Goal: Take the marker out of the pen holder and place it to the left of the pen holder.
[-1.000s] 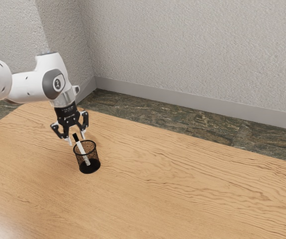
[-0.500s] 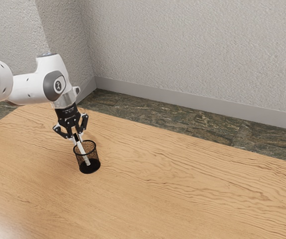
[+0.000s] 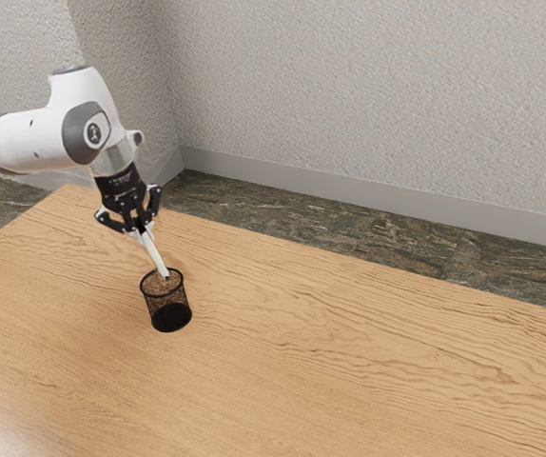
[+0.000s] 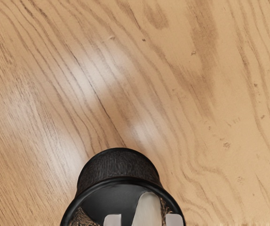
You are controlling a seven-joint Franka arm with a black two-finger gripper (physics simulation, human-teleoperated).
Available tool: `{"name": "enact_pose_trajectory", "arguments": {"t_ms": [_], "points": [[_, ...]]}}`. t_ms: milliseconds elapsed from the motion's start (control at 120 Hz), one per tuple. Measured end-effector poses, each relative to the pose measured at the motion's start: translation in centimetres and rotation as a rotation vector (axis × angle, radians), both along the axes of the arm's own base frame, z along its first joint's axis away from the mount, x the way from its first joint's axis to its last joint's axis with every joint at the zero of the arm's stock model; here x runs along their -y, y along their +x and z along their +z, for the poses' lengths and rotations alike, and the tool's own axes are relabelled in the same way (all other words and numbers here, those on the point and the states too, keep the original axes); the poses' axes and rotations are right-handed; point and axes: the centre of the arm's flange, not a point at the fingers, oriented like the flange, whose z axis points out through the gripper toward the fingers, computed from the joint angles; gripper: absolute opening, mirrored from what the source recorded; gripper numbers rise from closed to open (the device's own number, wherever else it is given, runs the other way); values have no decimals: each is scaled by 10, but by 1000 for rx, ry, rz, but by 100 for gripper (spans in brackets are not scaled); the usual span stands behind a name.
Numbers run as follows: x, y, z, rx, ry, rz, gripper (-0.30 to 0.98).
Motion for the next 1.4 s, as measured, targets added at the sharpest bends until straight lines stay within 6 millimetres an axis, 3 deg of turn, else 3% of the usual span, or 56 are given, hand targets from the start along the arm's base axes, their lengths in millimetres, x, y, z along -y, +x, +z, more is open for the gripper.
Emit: {"name": "enact_pose_trajectory", "arguments": {"t_ms": [158, 300, 500, 725, 1033, 1267, 1400], "points": [[-2, -1, 53, 48, 30, -22, -7], [-7, -5, 63, -28, 91, -46, -7], [-31, -13, 23, -272, 153, -6, -7], [-61, -21, -38, -526, 179, 78, -7], [-75, -25, -107, -739, 182, 135, -7], [-77, -28, -126, -774, 159, 145, -6], [-75, -27, -127, -760, 138, 147, 19]]}}
